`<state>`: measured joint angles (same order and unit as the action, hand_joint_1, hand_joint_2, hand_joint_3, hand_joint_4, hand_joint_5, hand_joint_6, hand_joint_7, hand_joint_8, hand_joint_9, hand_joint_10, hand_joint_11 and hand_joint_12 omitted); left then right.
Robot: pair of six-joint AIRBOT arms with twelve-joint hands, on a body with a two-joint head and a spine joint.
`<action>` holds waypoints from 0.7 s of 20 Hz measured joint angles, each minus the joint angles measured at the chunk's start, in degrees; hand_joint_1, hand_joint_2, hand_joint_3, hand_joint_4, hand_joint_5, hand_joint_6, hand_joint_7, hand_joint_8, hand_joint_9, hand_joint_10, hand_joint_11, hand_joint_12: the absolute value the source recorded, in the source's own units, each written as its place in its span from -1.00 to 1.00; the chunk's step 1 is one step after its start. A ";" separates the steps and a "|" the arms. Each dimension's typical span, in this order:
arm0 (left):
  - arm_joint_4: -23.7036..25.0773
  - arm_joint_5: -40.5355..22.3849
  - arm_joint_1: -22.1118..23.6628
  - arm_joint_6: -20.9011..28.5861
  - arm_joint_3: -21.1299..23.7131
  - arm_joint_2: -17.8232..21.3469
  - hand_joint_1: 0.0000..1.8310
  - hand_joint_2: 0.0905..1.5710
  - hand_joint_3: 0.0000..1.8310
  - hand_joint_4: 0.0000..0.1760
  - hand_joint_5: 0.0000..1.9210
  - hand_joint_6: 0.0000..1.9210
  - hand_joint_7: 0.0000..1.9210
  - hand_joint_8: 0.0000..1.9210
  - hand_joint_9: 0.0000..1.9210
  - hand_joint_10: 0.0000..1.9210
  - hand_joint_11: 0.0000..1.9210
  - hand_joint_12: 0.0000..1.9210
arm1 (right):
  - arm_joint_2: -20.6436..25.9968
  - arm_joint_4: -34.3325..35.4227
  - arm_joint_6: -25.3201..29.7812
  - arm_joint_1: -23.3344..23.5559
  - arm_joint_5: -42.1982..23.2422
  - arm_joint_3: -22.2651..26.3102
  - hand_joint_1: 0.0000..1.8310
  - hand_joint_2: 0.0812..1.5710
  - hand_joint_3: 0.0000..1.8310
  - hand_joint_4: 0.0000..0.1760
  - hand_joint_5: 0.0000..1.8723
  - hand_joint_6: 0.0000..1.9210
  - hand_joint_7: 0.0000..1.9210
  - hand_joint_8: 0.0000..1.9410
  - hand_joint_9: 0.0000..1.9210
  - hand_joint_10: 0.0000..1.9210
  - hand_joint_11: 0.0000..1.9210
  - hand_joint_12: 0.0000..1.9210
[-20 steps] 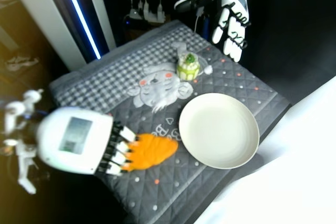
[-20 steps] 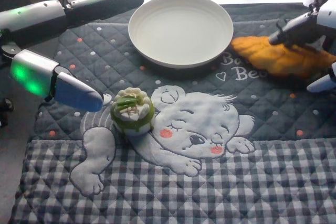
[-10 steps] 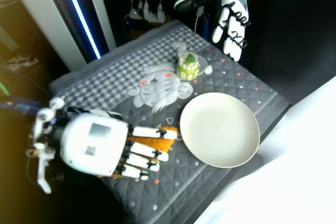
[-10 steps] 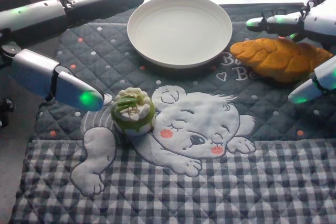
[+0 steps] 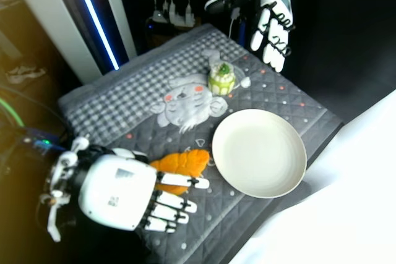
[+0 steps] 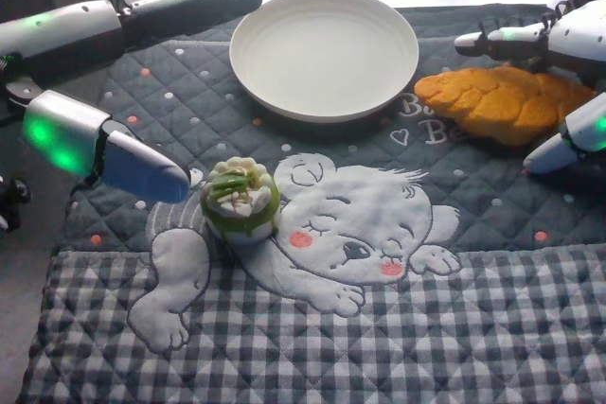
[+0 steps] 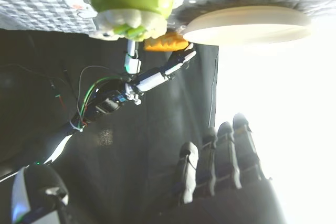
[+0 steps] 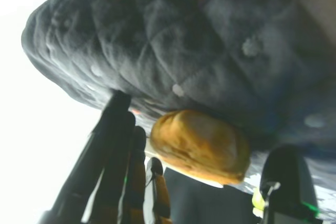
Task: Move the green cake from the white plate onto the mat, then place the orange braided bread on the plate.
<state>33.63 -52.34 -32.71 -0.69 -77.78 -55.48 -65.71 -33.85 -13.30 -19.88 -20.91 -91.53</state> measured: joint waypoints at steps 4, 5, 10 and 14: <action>-0.24 -0.24 -0.28 -0.26 0.00 0.00 -0.41 -0.26 -1.00 0.39 -1.00 -1.00 -1.00 -1.00 -1.00 -1.00 -0.92 -0.94 | -0.11 2.43 1.14 -1.53 -1.53 -0.66 0.61 0.15 -0.99 -1.00 -0.22 -0.98 0.16 -0.57 0.29 -0.50 0.00 -0.81; -0.31 -0.33 -0.35 -0.24 0.07 0.00 -0.39 -0.25 -1.00 0.35 -1.00 -1.00 -1.00 -1.00 -1.00 -1.00 -0.94 -0.95 | -0.20 2.93 1.27 -1.53 -1.99 -0.85 0.55 0.25 -1.00 -1.00 0.06 -0.56 0.24 -0.44 0.26 -0.12 0.07 -0.79; -0.81 -0.26 -0.76 -0.44 0.07 0.00 -0.35 -0.30 -1.00 0.25 -1.00 -1.00 -1.00 -1.00 -1.00 -1.00 -0.94 -0.94 | -0.20 3.65 1.27 -1.53 -2.08 -0.94 0.40 0.37 -1.00 -1.00 0.05 -0.23 0.11 0.10 0.18 -0.43 0.01 0.10; -1.07 -0.48 -1.09 -0.72 0.07 0.00 -0.41 -0.25 -0.99 0.54 -1.00 -1.00 -1.00 -1.00 -1.00 -1.00 -0.95 -0.93 | 0.44 5.31 1.01 -2.21 -4.00 -0.66 0.52 0.31 -1.00 -1.00 0.08 -0.24 0.15 -0.29 0.17 0.08 0.02 -0.13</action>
<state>32.56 -52.82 -33.80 -1.41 -77.71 -55.48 -65.28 -28.53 -12.29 -22.09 -24.91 -92.18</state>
